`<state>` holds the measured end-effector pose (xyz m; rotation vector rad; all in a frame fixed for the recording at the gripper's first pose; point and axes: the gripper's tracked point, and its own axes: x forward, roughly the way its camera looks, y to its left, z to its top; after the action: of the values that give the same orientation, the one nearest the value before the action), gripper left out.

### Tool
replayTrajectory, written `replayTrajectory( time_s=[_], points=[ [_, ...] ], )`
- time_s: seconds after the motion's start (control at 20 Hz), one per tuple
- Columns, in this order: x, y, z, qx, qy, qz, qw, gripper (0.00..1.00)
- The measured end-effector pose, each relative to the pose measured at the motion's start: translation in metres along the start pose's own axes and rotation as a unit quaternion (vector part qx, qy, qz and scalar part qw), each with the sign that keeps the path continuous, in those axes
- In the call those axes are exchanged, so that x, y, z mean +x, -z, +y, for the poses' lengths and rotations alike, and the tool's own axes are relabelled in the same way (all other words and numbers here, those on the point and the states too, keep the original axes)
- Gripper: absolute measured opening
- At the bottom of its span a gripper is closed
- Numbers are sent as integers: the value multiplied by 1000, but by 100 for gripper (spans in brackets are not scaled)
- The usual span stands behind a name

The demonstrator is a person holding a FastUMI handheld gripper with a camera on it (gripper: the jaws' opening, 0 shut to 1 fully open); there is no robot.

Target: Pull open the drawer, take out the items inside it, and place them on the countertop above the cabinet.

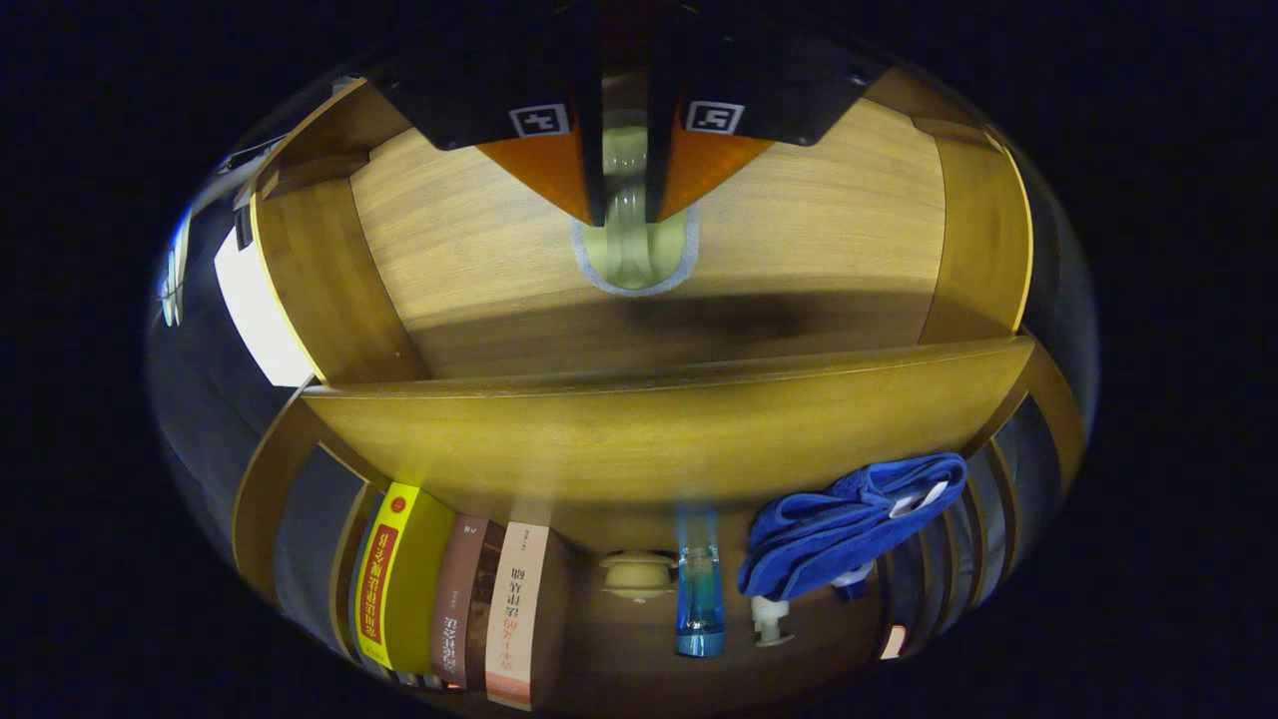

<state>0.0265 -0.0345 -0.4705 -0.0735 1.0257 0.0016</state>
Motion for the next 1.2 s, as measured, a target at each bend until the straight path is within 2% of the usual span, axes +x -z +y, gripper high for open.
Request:
replayTrajectory(
  time_s=[0.2,0.25,0.6,1.2],
  points=[
    [-19,-13,-3,-4,9,-24,1000,27],
    [-23,-16,-4,-5,9,-28,1000,25],
    [-56,-36,4,-12,-3,-39,999,24],
    [-92,-87,8,-23,3,-59,998,24]
  ],
)
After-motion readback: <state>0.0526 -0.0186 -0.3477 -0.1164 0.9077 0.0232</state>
